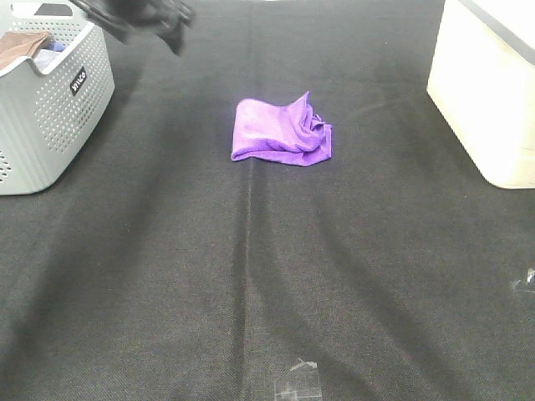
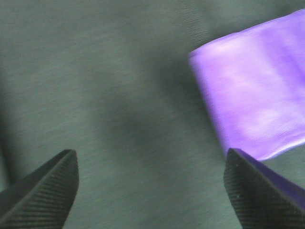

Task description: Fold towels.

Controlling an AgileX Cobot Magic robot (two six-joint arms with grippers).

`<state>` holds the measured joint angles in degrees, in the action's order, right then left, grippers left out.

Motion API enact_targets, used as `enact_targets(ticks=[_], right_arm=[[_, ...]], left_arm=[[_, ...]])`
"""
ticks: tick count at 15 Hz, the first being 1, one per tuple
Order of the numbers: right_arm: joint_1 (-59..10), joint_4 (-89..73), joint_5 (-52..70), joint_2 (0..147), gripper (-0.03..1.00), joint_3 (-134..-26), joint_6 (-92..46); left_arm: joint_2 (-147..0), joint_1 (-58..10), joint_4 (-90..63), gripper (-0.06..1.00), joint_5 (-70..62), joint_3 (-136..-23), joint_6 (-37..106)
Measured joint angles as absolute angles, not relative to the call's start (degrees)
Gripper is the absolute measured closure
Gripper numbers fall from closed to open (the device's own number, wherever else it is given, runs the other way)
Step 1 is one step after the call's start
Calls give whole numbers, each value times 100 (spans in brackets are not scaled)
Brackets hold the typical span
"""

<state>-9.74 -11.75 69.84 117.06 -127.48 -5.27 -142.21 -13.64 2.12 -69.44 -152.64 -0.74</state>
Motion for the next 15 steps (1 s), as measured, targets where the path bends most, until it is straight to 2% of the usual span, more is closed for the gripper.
enact_targets(ticks=[3,5,11,15], right_arm=[[-974,-894,6973,10583,16,-11522,-510],[-974,-877,6967,9488,16,-10222,-510],[-974,-877,6984,5529,16,-6732,-298],[-974,-865,6990,3254,16,-5575,-69]], left_arm=[[-13596,-688,80,18,-6944,-15103,-258],[-12823,-361,0,18,-6944,-14221,-229],[-9196,-229,69,18,-6755,-9477,0],[-6354,-229,178,18,-6142,-6939,86]])
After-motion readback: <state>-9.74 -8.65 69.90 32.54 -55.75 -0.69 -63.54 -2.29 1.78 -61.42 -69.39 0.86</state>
